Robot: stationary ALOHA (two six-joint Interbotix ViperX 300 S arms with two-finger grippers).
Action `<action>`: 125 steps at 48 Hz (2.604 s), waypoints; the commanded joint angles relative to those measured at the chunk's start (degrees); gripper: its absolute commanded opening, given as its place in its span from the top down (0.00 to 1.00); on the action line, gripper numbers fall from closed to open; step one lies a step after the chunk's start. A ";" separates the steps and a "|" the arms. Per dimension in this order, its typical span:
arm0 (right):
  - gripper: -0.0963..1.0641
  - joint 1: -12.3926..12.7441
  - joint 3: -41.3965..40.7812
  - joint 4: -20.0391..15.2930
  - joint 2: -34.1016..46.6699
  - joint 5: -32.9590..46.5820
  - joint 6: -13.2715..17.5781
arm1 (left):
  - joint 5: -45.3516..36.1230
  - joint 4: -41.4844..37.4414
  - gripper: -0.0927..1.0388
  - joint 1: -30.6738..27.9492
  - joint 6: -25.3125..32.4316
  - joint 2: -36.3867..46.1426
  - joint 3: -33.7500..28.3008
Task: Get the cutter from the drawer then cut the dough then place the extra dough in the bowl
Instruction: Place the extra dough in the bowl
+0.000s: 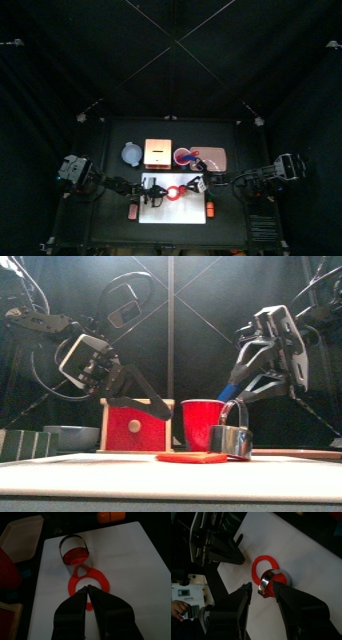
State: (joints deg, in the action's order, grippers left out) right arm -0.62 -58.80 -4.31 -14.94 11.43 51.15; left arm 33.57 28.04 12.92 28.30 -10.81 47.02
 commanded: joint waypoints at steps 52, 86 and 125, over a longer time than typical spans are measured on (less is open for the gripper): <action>0.26 -2.72 22.94 10.20 5.19 -41.84 0.88 | 0.26 0.09 0.43 -2.46 0.09 -1.93 -2.20; 0.26 -3.16 26.02 9.14 12.48 -42.80 0.79 | 0.18 0.09 0.43 -2.46 -0.09 -2.11 -1.85; 0.42 -3.43 26.46 10.46 11.51 -46.49 0.35 | 0.18 0.26 0.43 -2.46 -0.09 -2.20 -1.76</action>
State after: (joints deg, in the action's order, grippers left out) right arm -4.04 -33.22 5.71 -1.05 -34.28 51.68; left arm 33.57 28.30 10.63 28.30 -13.45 45.70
